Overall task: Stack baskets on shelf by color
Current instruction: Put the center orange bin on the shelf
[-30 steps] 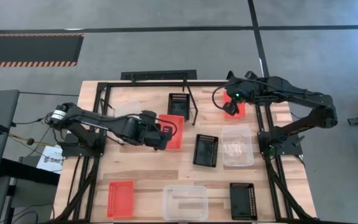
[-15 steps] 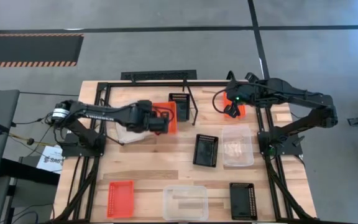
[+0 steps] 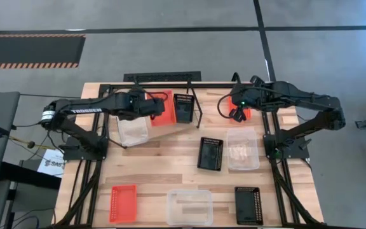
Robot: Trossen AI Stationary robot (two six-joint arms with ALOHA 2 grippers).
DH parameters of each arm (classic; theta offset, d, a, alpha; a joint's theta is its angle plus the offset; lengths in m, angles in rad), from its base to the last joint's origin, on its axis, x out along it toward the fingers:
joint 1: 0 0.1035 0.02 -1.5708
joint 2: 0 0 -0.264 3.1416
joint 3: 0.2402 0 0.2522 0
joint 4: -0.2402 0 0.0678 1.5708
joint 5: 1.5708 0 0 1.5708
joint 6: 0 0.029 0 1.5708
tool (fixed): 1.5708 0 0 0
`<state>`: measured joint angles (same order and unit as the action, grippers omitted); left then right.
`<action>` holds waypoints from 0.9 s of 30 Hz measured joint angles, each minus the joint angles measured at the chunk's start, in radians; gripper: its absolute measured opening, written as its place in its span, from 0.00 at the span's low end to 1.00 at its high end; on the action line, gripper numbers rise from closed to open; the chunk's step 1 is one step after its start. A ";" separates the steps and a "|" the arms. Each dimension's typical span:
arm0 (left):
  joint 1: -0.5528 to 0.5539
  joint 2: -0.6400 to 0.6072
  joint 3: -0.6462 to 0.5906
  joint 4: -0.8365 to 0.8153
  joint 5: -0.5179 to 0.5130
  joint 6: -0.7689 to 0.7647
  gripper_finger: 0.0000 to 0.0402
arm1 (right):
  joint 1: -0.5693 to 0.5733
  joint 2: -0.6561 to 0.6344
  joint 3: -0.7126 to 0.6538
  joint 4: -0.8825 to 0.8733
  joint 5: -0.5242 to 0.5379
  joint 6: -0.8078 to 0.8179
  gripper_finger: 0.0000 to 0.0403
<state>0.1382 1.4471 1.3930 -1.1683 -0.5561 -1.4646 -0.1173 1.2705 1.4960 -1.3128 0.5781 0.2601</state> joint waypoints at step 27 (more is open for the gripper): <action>0.092 0.013 -0.306 0.258 0.301 0.040 0.00 | 0.098 0.000 0.000 0.011 -0.001 0.073 0.00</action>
<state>0.2306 1.4605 1.0868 -0.9103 -0.2552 -1.4250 -0.0193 1.2705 1.4960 -1.3022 0.5774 0.3332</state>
